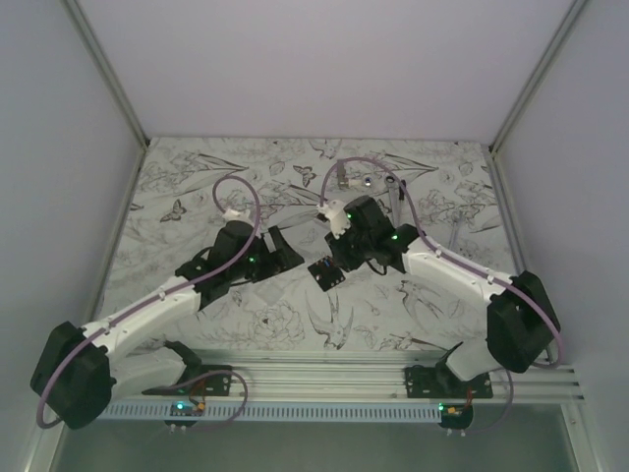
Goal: Snap on the fuse box
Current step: Pick up the fuse from the center of the board.
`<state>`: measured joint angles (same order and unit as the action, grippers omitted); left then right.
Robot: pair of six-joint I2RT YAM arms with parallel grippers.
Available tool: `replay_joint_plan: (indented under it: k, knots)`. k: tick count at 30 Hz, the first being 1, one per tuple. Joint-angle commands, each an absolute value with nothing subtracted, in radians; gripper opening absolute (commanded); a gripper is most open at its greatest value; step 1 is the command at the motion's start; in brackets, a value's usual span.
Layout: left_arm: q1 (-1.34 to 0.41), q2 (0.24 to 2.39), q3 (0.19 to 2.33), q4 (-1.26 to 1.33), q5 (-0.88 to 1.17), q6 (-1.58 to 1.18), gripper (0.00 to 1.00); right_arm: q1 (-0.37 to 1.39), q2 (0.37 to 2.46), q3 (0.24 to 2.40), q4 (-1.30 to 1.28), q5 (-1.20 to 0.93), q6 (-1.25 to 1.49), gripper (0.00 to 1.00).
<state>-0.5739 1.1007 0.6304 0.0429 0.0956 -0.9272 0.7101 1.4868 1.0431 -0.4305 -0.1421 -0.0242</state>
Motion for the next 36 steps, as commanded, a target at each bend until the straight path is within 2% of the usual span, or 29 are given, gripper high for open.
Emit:
replay_joint_plan:
  k: [1,5,15,36]
  knots:
    - [-0.577,1.135,0.694,0.113,0.144,-0.98,0.8,0.748,1.45,1.024,-0.301,-0.222,-0.056,0.22]
    - [-0.597,1.162,0.712,0.141,0.124,-1.006,0.74,0.773,1.435,1.013,-0.24,-0.262,-0.047,0.22]
    - [-0.627,1.208,0.726,0.181,0.089,-1.029,0.53,0.785,1.423,0.974,-0.104,-0.315,0.015,0.23]
    - [-0.649,1.212,0.684,0.245,0.034,-1.053,0.18,0.787,1.428,0.92,0.069,-0.397,0.115,0.23]
